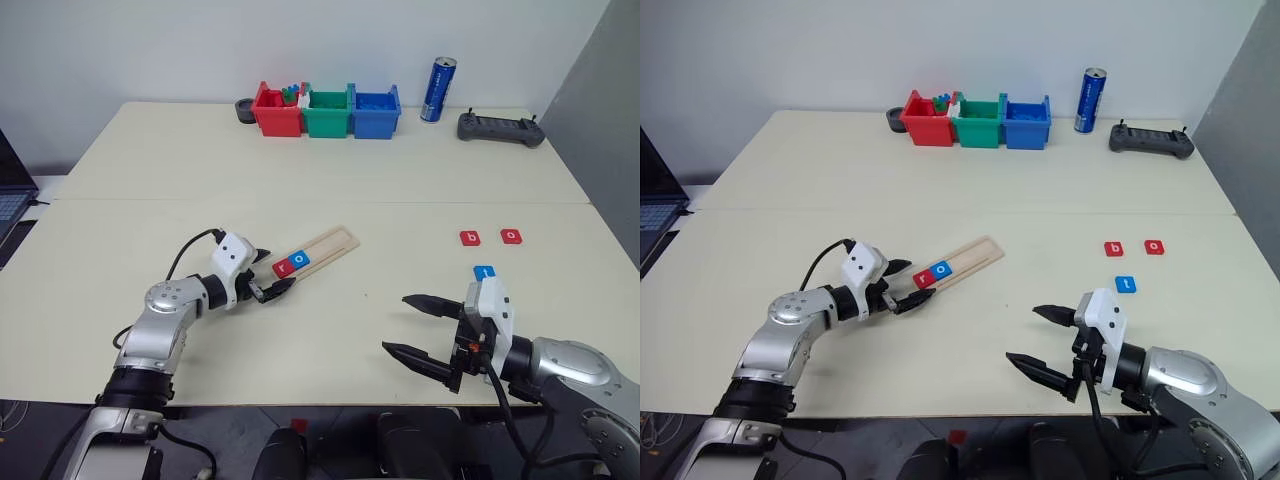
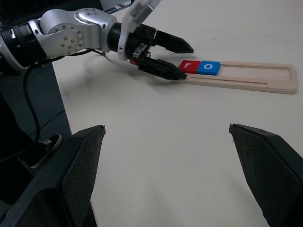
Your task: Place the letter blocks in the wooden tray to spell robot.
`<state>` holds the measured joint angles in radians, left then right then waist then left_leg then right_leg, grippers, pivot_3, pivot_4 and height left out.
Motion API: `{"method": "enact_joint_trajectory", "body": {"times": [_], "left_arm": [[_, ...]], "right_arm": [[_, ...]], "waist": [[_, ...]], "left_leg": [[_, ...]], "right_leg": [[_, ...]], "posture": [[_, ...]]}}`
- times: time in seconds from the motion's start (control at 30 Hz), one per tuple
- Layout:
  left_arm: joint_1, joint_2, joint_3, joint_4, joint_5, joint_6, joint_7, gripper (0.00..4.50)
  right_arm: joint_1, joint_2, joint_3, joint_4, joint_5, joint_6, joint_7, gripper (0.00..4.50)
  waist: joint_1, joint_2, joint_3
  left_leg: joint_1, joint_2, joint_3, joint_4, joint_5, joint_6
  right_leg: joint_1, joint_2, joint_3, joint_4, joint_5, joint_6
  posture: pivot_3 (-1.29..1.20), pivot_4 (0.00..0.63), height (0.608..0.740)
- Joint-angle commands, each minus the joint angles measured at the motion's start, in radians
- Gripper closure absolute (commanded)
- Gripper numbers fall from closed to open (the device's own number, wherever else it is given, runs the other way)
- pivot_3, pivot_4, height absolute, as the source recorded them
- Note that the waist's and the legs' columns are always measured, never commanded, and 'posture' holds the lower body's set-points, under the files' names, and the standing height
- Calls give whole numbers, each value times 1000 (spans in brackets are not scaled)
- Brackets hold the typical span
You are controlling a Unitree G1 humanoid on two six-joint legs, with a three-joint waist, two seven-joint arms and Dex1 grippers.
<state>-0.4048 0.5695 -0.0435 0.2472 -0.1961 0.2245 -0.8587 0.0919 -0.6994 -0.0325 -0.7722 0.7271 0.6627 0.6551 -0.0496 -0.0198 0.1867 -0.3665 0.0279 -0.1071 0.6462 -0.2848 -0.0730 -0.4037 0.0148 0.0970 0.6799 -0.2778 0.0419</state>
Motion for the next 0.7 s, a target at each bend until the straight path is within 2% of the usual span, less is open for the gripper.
{"method": "enact_joint_trajectory", "body": {"times": [0.03, 0.3, 0.53, 0.7], "left_arm": [[-26, 4, -38, -4, 25, 0, -33, 0], [-76, 20, -61, 6, 62, 45, -48, 0], [-116, 24, -74, -42, 76, 210, -32, 0], [-100, 56, -115, -109, 69, 302, -98, 0]], "right_arm": [[4, -10, -8, -41, 4, -27, 23, 44], [-21, -15, -3, -60, 13, -16, 24, 44], [-64, -20, -8, -62, 24, -2, 22, 44], [-103, -21, -6, -66, 40, 15, 16, 44]], "waist": [[1, 0, 0], [0, 0, 0], [-1, 0, 0], [-1, 0, 0]], "left_leg": [[0, 0, 0, 0, 0, 0], [0, 0, 0, 0, 0, 0], [0, 0, 0, 0, 0, 0], [0, 0, 0, 0, 0, 0]], "right_leg": [[0, 0, 0, 0, 0, 0], [0, 0, 0, 0, 0, 0], [0, 0, 0, 1, 0, 0], [0, 0, 0, 1, 0, 0]], "posture": [[0, 150, 740], [0, 150, 740], [0, 150, 740], [0, 150, 740]]}}
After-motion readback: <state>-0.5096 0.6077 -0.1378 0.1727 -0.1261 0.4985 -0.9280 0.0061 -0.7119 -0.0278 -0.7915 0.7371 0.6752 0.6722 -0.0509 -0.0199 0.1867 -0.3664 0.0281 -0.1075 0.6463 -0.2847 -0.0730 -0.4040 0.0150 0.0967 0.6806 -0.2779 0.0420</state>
